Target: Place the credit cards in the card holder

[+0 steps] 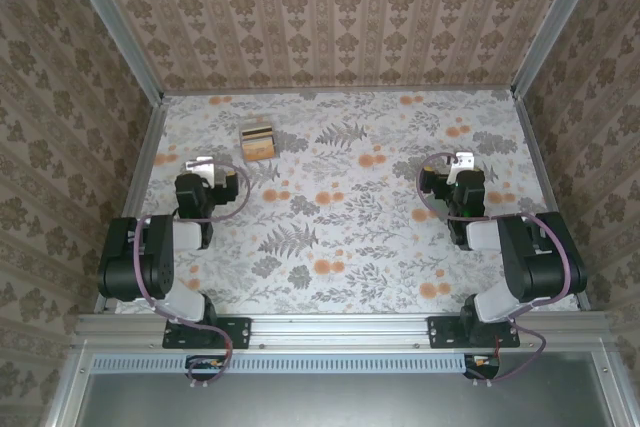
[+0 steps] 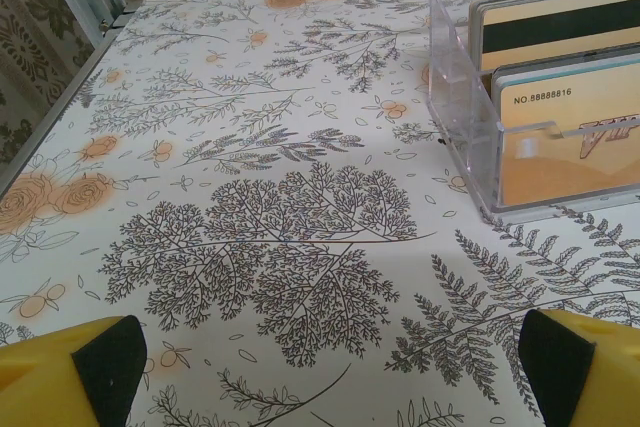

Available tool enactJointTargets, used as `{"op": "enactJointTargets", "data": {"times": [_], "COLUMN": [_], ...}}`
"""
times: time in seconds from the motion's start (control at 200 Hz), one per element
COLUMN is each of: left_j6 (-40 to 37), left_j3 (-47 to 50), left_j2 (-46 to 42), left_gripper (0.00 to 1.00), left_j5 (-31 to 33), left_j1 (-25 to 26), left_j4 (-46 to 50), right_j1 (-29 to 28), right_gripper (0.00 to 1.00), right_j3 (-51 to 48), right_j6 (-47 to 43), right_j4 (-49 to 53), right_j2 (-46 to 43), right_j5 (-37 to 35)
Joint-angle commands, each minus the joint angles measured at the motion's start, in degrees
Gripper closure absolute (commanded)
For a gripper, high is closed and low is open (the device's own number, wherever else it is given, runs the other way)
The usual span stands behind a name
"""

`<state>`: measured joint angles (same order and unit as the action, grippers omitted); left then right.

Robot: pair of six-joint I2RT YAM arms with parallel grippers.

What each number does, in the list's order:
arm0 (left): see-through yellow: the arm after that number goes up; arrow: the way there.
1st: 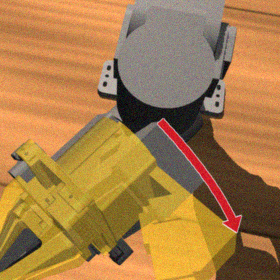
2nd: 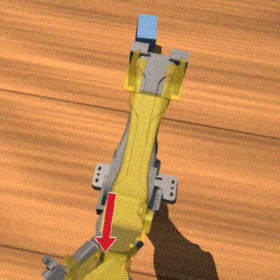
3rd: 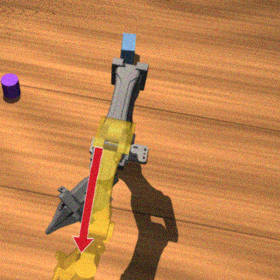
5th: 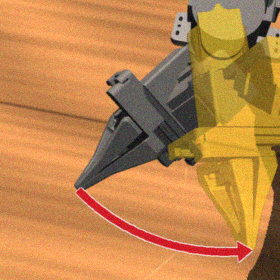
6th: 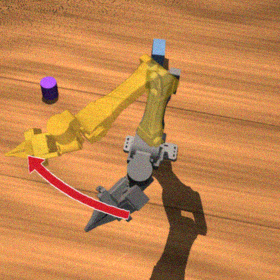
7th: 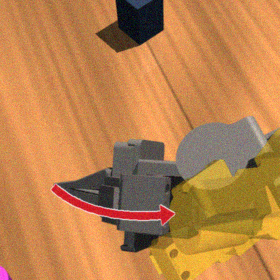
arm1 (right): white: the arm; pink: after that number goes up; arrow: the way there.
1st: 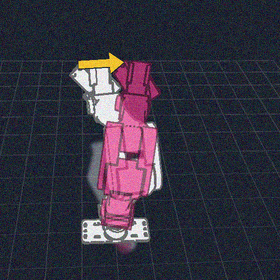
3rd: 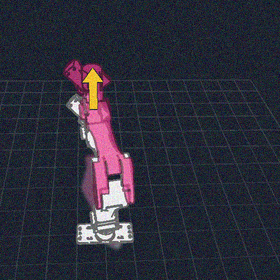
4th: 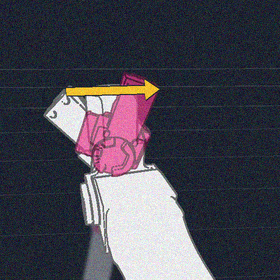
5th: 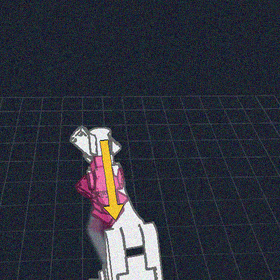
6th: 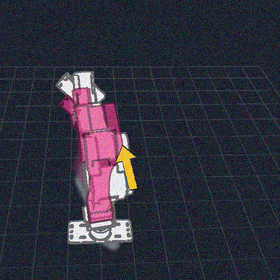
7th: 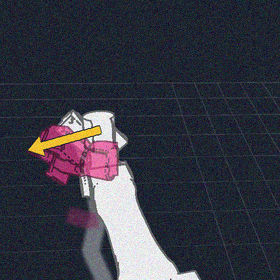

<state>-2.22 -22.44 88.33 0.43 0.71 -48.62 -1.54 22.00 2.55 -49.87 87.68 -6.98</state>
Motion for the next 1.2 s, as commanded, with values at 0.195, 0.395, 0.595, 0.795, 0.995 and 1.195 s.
{"op": "enactJointTargets", "data": {"times": [0.195, 0.395, 0.595, 0.795, 0.995, 1.195], "left_j6": [-1.03, -0.89, -0.86, -0.9, -0.94, -1.4], "left_j3": [-1.03, -1.0, -1.03, -1.03, -0.94, -1.76], "left_j2": [-0.35, -0.35, -0.35, -0.34, -0.35, -3.0], "left_gripper": [0.0, 0.0, 0.0, 0.0, 0.0, 0.0], "left_j5": [-0.31, -0.25, -0.34, -0.34, -0.34, 1.93], "left_j1": [0.26, 0.19, 0.23, 0.26, 0.26, 1.1], "left_j4": [0.08, 0.07, 0.02, 0.03, 0.01, 3.17], "right_j1": [-0.15, -0.17, -0.05, 0.31, 0.46, 0.64], "right_gripper": [0.0, 0.0, 0.0, 0.0, 0.0, 0.0], "right_j3": [1.03, 1.05, 1.12, 1.26, 1.04, 1.24], "right_j6": [-0.79, -0.79, -0.68, -0.51, -0.24, 1.76], "right_j4": [0.38, 0.4, 0.38, 0.67, 0.48, 5.4], "right_j2": [-0.05, -0.05, -0.05, -0.05, -0.15, -6.02], "right_j5": [1.01, 1.11, 1.23, 1.89, 1.64, -3.14]}}
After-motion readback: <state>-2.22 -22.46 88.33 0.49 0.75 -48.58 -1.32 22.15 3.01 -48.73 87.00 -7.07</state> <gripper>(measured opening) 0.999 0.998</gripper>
